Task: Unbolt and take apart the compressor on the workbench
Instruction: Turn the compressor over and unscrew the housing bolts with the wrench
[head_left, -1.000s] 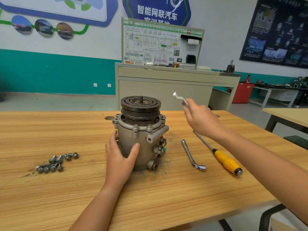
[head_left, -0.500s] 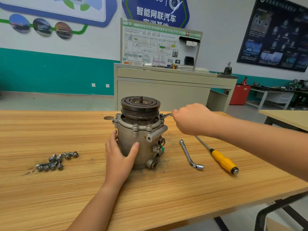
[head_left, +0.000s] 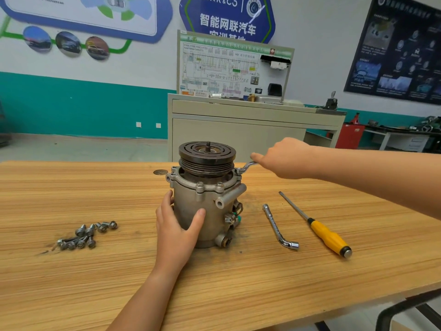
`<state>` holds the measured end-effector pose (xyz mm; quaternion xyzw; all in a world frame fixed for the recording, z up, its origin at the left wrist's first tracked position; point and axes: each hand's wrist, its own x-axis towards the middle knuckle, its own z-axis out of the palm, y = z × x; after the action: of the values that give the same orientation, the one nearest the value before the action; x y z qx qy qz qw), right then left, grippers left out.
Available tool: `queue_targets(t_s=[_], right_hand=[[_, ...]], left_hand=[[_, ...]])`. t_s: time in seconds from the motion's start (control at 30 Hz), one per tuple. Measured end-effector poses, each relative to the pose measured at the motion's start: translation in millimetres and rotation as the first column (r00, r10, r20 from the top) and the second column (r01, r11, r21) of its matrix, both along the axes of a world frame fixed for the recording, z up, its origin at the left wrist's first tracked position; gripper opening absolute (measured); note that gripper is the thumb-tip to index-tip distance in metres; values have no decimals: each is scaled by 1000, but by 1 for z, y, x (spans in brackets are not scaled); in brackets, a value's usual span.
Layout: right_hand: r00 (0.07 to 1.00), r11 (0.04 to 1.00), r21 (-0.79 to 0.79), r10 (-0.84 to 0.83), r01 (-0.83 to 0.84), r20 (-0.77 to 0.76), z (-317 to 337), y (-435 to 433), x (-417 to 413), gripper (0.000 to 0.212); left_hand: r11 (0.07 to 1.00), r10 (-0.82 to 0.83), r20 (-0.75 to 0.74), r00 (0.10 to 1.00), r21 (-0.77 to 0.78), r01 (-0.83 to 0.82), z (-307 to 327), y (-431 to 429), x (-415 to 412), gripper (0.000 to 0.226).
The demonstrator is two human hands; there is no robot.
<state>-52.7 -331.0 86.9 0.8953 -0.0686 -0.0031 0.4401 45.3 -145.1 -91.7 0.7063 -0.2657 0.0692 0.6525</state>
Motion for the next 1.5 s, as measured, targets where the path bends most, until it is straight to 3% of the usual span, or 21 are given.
queue_targets(t_s=[0.2,0.33,0.4,0.53,0.57,0.63,0.73,0.83,1.13,1.37,1.5], right_hand=[[957,969,107,196,-223,215,-24,-23,33,34],[768,862,54,418,-504,485,-35,-19,44,29],[756,853,135,359,-504,547,-33,-18,41,19],[626,796,415,-60,-440,778,-20,-11,18,29],[624,778,455,-107,-432,774,-19,-7,9,31],[710,811,480,-117,-336,694,-21,3,-12,31],[857,904,417,-138,-97,497,-29,25,-37,28],[926,932,361,-173,44,334,-31,44,-41,36],[981,976,137,-182,172,64,-8,67,-26,22],[992,992,33,-123,123,-7,-4,64,-24,20],[994,993,59,-102,104,-27,-1,59,-21,21]], left_hand=[[1000,1,8,1000,26,-1,-1,-1,0,81],[999,12,16,1000,34,-13,0,0,1,81],[999,13,11,1000,31,-14,1,0,0,82],[1000,14,6,1000,20,-14,1,0,0,80],[1000,12,5,1000,21,-12,0,0,1,80],[1000,8,5,1000,17,-8,-1,0,0,79],[1000,9,10,1000,9,-9,-1,0,0,79],[1000,4,3,1000,7,-4,0,0,0,79],[1000,8,-3,1000,7,-8,1,0,-1,81],[1000,-7,-9,1000,-7,7,2,-1,-2,80],[1000,-2,2,1000,-8,2,2,-1,-1,80]])
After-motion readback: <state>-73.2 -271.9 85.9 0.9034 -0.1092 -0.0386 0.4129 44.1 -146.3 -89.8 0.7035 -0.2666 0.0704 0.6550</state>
